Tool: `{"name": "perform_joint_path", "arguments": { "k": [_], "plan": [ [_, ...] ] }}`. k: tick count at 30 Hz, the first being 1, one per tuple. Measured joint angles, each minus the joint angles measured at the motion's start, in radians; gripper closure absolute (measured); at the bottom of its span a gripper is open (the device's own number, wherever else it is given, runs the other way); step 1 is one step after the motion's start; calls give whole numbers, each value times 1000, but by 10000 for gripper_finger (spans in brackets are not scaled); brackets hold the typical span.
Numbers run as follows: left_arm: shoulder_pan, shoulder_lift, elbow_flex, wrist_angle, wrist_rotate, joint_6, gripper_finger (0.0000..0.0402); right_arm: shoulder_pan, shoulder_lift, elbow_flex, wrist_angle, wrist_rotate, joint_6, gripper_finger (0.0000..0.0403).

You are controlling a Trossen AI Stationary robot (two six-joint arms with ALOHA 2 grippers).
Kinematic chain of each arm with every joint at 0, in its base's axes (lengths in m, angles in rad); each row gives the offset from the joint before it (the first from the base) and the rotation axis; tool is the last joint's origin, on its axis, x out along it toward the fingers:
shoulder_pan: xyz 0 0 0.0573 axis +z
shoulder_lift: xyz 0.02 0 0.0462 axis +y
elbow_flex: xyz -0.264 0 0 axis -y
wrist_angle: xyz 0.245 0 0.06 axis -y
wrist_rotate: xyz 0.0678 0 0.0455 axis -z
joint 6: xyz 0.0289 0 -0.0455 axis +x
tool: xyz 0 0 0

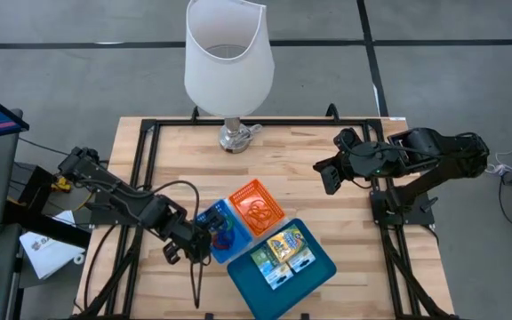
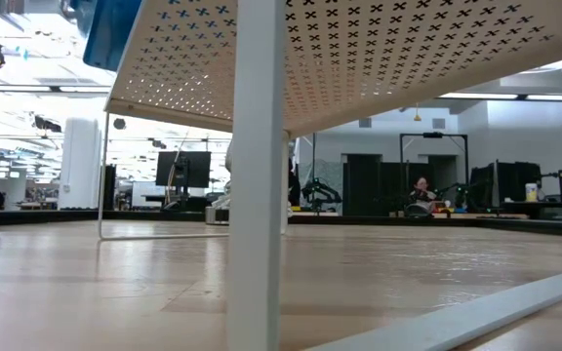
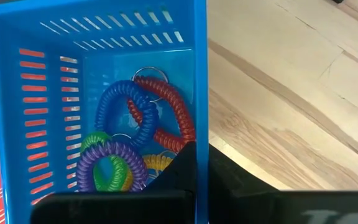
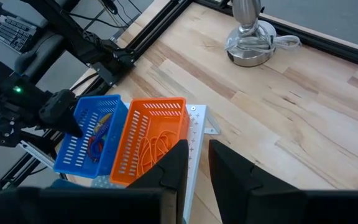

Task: Pick & Place Office Desk Supplies
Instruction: Put the blue bin on the shelf

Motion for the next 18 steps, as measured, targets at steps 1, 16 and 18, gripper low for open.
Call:
{"name": "perform_joint_path", "arguments": {
  "k": [1, 16, 18],
  "plan": [
    [0, 0, 0, 0, -1, 2, 400, 0, 0, 0, 0, 0, 0, 341],
    [3, -14, 0, 19, -33, 1, 339, 0, 0, 0, -2, -5, -3, 341],
    [4, -14, -1, 20, -42, -2, 321, 0, 0, 0, -4, -5, -3, 341]
  ]
}}
